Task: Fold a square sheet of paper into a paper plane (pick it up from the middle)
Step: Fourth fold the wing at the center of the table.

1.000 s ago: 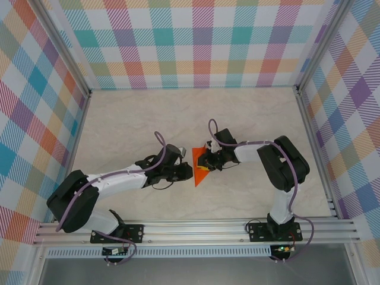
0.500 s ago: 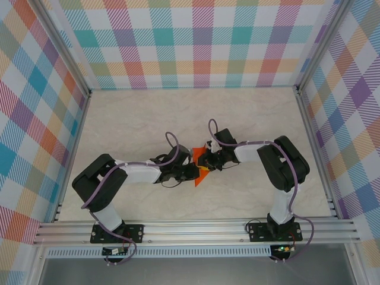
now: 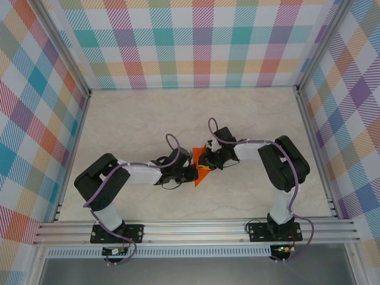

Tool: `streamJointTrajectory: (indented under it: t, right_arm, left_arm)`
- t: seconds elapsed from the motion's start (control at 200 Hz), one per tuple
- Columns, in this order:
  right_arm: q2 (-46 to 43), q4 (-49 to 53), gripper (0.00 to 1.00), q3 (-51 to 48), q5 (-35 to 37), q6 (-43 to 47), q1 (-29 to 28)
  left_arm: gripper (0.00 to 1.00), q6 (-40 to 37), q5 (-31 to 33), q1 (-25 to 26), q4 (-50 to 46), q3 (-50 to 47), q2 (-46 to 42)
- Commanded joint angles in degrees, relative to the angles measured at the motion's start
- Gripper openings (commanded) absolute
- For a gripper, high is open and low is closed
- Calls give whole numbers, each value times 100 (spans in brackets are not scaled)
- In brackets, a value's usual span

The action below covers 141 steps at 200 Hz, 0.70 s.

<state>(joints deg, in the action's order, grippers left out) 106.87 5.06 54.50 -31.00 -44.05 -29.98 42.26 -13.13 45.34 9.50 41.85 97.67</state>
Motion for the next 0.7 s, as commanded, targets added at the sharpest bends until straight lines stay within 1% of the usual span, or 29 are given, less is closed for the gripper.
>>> streamJointTrajectory:
  t: [0.0, 0.115, 0.19, 0.255, 0.4, 0.615, 0.7]
  right_arm:
    - [-389, 421, 18, 254, 263, 266, 249]
    - [-632, 467, 17, 292, 194, 435, 299]
    - [-714, 304, 16, 177, -26, 464, 291]
    - [-691, 181, 13, 70, -180, 461, 266]
    - [-531, -69, 11, 1, -411, 441, 122]
    - [-80, -164, 10, 198, -442, 439, -8]
    - [34, -118, 11, 241, -255, 472, -24]
  left_arm:
    - [0, -242, 447, -8, -896, -283, 169]
    - [0, -293, 393, -8, -913, -201, 274]
    - [0, -293, 381, -11, -910, -159, 339]
    - [0, -280, 347, -16, -848, -164, 367]
    - [0, -253, 313, -11, -813, -156, 444]
    - [0, -254, 300, -5, -851, -161, 446]
    - [0, -266, 329, -11, -888, -192, 417]
